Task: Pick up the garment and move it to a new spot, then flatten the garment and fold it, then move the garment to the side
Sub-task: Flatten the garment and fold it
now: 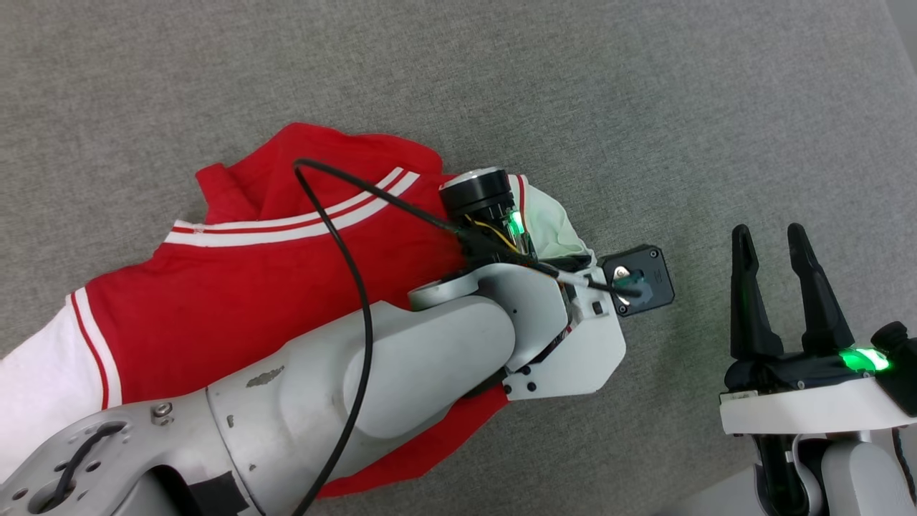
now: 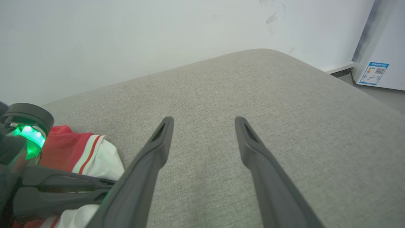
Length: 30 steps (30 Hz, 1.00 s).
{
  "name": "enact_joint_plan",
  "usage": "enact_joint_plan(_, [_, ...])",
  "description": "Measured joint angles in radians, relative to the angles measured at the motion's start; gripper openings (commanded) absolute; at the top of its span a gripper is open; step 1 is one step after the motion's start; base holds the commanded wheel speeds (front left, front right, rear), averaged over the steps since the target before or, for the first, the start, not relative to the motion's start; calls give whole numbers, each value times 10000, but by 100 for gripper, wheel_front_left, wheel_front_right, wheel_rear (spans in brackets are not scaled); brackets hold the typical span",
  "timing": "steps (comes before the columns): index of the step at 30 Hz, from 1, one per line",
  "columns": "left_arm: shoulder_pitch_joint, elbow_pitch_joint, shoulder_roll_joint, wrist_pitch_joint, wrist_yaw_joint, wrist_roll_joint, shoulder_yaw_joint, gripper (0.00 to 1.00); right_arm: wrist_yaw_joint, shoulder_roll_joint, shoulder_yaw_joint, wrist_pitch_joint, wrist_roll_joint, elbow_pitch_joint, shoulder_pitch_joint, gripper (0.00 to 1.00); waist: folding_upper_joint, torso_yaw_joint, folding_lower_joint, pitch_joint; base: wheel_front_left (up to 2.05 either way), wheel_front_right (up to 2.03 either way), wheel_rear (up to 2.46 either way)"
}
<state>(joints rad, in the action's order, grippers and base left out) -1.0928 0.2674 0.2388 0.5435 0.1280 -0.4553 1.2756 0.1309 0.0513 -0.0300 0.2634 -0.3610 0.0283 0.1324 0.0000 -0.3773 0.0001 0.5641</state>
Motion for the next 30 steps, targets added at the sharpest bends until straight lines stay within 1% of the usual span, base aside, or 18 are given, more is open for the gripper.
enact_joint_plan(1, [5,46,-15,-171,6,79,8,100,0,-2,10,0,36,-6,-2,100,0,26,0,-39,0,0,0])
enact_joint_plan(2, [4,123,-40,-518,10,125,38,100,0,-2,33,0,125,-15,-6,100,0,61,0,-105,0,0,0])
enact_joint_plan(5, [-259,497,-209,-2059,13,148,71,100,0,-8,192,0,374,-17,-112,100,0,251,0,-429,0,0,0])
enact_joint_plan(7, [-678,855,-316,-3684,13,12,6,100,0,-12,418,0,525,-8,-193,100,0,431,0,-726,0,0,0])
enact_joint_plan(9, [-874,1271,-387,-5026,-35,42,-366,100,0,-2,585,0,738,6,-344,100,0,640,-1,-1062,0,0,0])
enact_joint_plan(10, [-853,1392,-387,-5632,-219,82,-550,100,0,-12,621,0,882,15,-398,100,0,744,-1,-1240,0,0,0])
enact_joint_plan(12, [-605,1542,-334,-6658,-857,-65,-1170,100,0,-15,725,0,1081,29,-528,100,0,959,-1,-1625,0,0,0])
enact_joint_plan(13, [-408,1563,-190,-7110,-1214,-157,-1478,100,0,-13,761,0,1149,33,-572,100,0,1062,-1,-1820,0,0,0])
enact_joint_plan(14, [-223,1547,44,-7438,-1563,-155,-1730,100,0,-13,826,0,1237,50,-615,100,0,1169,-2,-2017,0,0,0])
enact_joint_plan(16, [162,1453,635,-7701,-2151,-150,-2107,100,0,-10,938,0,1461,117,-689,100,0,1403,-1,-2372,0,0,0])
enact_joint_plan(22, [1837,253,2389,-8002,-3906,-178,-3206,100,0,-10,1409,0,1977,370,-760,100,0,2240,-1,-3212,0,0,0])
enact_joint_plan(24, [2636,-207,2903,-8027,-4508,-399,-3653,100,0,-8,1532,0,2192,474,-757,100,0,2490,-1,-3447,0,0,0])
enact_joint_plan(26, [3523,-633,3264,-8034,-5009,-650,-4080,100,0,-10,1620,0,2458,604,-746,100,0,2745,-2,-3648,0,0,0])
enact_joint_plan(28, [4388,-1126,3503,-8036,-5540,-788,-4539,100,0,-8,1685,0,2704,679,-700,100,0,2973,-2,-3837,0,0,0])
enact_joint_plan(30, [5182,-1638,3657,-8055,-5963,-817,-5010,100,0,-8,1741,0,2966,796,-609,100,0,3179,-2,-4009,0,0,0])
